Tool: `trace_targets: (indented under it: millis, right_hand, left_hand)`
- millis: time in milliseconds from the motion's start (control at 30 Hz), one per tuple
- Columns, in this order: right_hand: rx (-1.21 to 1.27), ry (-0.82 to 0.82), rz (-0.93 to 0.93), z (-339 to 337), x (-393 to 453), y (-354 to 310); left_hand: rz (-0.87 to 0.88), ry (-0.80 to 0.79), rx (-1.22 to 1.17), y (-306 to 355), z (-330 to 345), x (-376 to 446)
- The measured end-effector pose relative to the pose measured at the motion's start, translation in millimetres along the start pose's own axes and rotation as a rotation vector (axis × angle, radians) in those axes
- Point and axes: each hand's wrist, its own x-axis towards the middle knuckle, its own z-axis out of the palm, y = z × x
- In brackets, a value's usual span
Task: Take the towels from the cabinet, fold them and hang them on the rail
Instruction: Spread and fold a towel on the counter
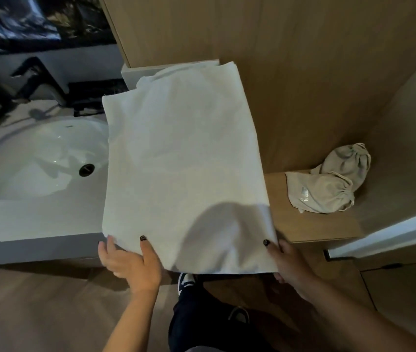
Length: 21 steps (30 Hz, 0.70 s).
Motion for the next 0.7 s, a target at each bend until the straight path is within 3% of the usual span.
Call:
trace_targets:
  millis: [67,267,500,700]
  right_hand:
    - [0.020,0.014,-0.006,2.7,-0.9,1.0]
    - [-0.068,0.089,-0.051,9.4,-15.8,-7.1]
    - [-0.030,0.159,-0.007,19.7,-29.7,-8.4]
    - [0.124,0.269,0.016,39.1,-45.4,-5.2]
  left_hand:
    - [-0.135,0.005,-0.151,-8.5,-5.5,8.1]
    - [-0.396,-0.271,-0.355,-8.1,-23.7,20.3]
    - [-0.339,-0.454,-0.197,-22.8,-52.6,51.8]
    - [-0.226,-0.524,-0.236,-24.4,-72.6,63.1]
